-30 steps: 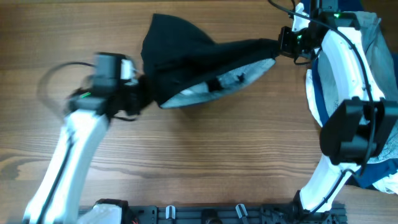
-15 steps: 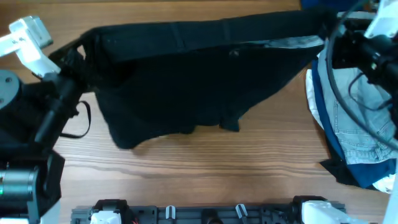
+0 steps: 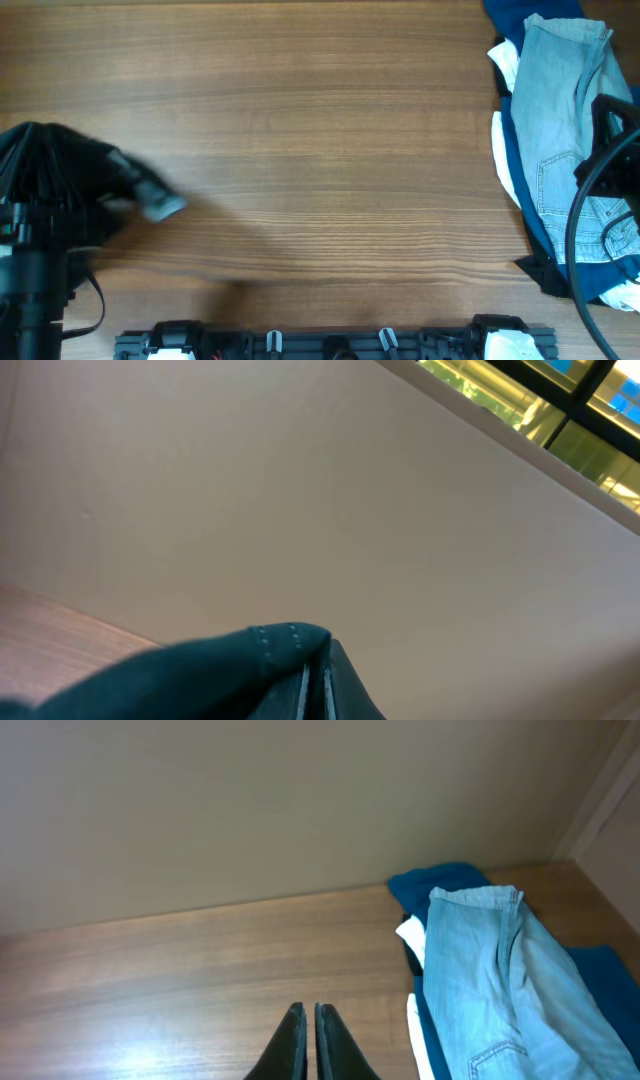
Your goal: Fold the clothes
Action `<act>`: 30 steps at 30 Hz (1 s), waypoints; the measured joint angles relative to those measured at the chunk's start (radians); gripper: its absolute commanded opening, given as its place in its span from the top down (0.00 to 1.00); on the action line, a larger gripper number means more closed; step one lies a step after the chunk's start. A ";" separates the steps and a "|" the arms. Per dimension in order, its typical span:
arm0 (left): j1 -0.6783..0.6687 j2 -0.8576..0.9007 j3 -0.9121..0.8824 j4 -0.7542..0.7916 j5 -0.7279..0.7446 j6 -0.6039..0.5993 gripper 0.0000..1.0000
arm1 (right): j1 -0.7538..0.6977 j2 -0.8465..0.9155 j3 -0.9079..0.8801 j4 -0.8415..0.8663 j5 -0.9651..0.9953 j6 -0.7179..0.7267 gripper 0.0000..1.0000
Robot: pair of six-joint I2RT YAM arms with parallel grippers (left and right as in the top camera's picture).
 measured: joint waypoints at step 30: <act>-0.144 0.671 -0.007 0.670 0.269 -0.035 0.96 | 0.322 0.853 -0.008 0.281 -0.761 -0.030 0.37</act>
